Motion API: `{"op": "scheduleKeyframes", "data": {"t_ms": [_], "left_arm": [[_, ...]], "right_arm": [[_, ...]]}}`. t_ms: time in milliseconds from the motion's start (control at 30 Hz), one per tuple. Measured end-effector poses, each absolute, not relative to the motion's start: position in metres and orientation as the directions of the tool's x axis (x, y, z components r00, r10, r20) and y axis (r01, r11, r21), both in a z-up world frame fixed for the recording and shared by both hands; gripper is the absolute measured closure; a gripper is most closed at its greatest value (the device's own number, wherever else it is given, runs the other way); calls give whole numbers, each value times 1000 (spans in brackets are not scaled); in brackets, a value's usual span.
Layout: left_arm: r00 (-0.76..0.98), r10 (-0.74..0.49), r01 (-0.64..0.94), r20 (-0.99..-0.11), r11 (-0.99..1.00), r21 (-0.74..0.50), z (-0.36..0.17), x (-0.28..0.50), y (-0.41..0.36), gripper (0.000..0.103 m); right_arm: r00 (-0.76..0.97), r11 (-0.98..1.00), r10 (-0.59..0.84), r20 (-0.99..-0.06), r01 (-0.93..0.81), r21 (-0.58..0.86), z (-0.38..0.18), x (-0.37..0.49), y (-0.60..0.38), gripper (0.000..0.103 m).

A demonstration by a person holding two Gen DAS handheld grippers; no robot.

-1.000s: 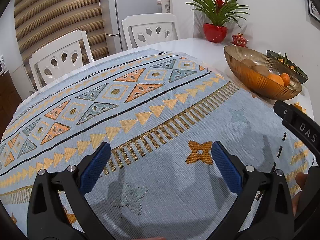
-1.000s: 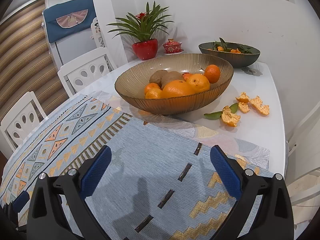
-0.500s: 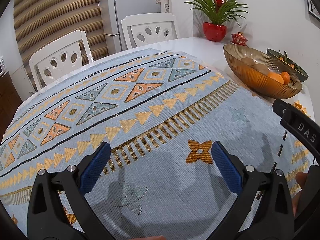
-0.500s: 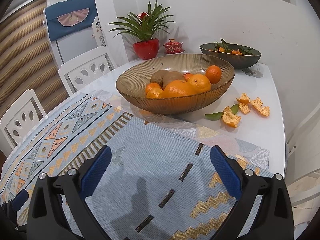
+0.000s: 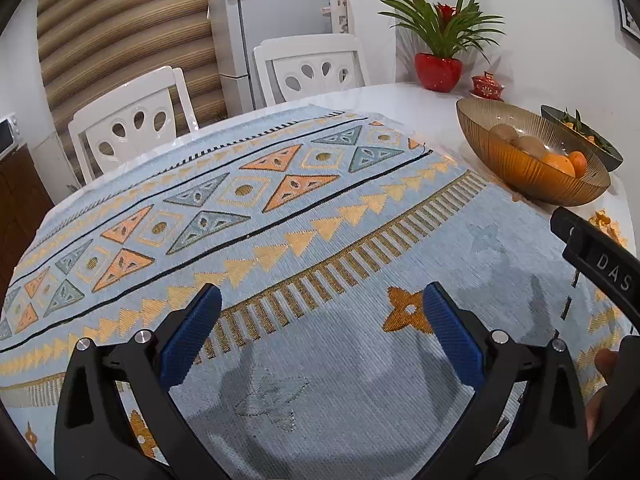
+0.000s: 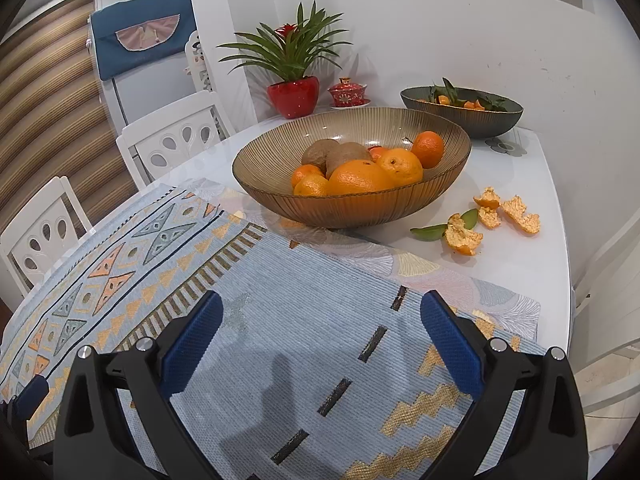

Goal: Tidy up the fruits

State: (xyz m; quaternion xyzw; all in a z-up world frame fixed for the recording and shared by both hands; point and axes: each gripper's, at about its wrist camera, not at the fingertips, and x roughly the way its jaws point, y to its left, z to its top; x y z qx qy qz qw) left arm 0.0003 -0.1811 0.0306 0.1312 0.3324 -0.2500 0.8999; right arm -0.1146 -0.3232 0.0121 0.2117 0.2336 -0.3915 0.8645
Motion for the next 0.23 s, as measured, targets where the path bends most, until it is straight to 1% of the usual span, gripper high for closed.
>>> {"op": "scheduleKeyframes", "data": {"t_ms": [100,167,233], "left_arm": [[636,-384,564,-669,823,64,31,-2,-183,3],[657,-374,557,-655,826,88,32,-6,-185,3],[658,-363,551,-660,829,93,31,-6,-186,3]], "right_arm": [[585,604,-577,-570,775,185,12,-115,-323,5],[586,604,-575,-571,775,187,12,-115,-323,5],[585,604,-576,-571,775,186,12,-115,-323,5]]}}
